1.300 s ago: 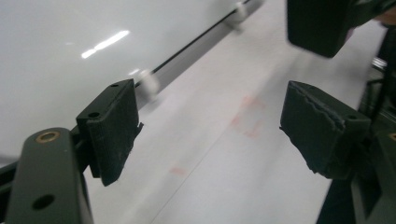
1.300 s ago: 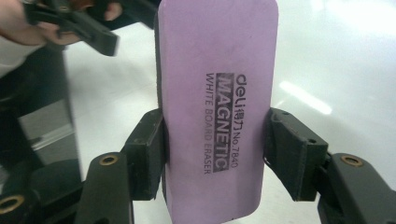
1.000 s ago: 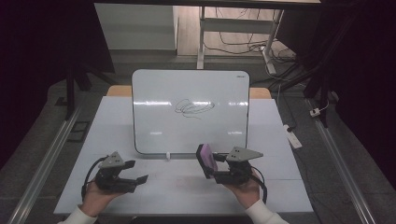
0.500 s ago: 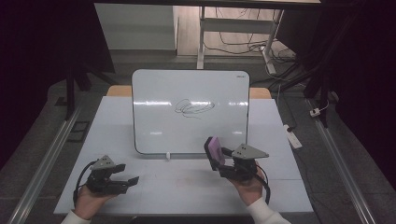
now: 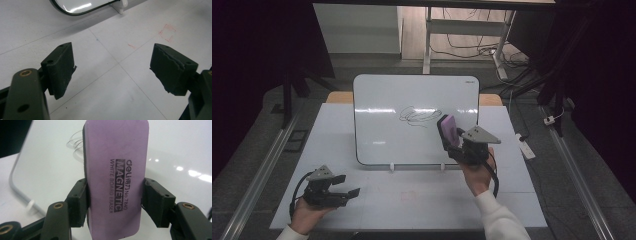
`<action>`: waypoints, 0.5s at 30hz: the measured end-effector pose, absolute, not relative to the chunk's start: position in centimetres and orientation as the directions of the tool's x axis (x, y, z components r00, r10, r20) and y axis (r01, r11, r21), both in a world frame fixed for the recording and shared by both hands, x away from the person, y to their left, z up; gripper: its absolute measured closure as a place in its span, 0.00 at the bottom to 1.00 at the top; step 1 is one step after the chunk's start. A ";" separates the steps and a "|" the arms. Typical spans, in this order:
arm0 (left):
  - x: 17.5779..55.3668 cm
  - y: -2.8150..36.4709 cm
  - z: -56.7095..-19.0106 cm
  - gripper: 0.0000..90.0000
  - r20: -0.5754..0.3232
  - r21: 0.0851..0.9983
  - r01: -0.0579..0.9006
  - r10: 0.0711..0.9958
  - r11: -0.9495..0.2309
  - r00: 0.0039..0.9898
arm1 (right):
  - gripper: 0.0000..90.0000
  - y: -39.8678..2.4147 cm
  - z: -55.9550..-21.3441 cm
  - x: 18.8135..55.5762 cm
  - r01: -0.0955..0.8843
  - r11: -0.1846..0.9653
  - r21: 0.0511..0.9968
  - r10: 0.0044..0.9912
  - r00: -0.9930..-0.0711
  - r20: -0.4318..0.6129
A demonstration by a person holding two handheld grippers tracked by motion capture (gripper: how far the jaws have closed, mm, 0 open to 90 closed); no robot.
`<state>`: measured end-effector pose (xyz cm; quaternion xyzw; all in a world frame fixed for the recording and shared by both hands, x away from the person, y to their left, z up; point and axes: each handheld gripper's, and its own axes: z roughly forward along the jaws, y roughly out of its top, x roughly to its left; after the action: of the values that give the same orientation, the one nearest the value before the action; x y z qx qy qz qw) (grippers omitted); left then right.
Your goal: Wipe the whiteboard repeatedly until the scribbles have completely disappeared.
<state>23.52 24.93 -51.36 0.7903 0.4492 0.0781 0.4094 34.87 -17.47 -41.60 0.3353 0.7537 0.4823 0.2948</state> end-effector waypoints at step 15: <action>23.7 25.3 -51.6 0.23 -0.255 0.711 0.654 0.772 -0.258 0.582 | 0.45 -15.4 -39.9 39.4 0.241 0.358 0.902 0.859 -0.463 -0.217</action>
<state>23.73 25.27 -51.62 0.7898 0.4516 0.0722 0.4088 39.39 -15.40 -39.88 0.3713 0.7407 0.4278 0.3611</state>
